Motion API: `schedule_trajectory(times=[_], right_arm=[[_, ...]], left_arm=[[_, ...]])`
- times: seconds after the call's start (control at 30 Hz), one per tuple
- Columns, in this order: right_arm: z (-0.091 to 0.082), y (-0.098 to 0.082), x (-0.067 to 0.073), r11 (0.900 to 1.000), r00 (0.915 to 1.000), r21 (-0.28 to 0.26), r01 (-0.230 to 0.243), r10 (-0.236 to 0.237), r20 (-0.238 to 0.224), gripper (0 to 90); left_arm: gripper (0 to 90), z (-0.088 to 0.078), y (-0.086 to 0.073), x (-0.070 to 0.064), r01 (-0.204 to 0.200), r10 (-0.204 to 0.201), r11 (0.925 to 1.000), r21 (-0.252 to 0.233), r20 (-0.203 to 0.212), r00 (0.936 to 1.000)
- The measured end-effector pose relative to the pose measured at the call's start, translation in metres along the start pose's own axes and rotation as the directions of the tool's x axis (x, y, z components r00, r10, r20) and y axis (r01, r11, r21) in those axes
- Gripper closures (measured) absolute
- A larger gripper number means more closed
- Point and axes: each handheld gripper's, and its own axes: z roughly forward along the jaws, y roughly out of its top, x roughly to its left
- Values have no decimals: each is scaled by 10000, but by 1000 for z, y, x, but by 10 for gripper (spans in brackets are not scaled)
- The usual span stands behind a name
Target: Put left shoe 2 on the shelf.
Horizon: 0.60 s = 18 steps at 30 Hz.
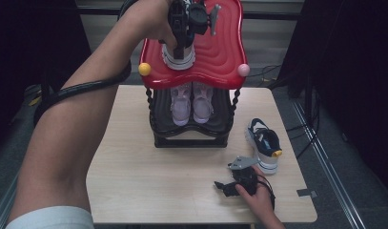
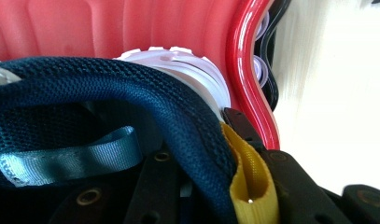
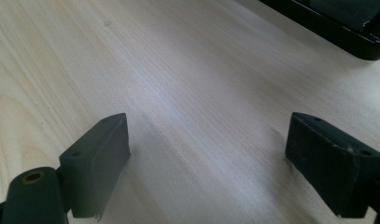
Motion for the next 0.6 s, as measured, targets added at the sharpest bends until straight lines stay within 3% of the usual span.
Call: schedule_trajectory(times=[0.13, 0.6], right_arm=[[0, 0, 0, 10000, 10000, -1, -1, 1, 1, 130], [0, 0, 0, 10000, 10000, -1, -4, 4, 5, 130]], left_arm=[[732, 3, -2, 1, -121, 121, 9999, -3, 49, 9999], [730, 1, -6, 5, 84, -79, 9997, -245, 204, 9998]])
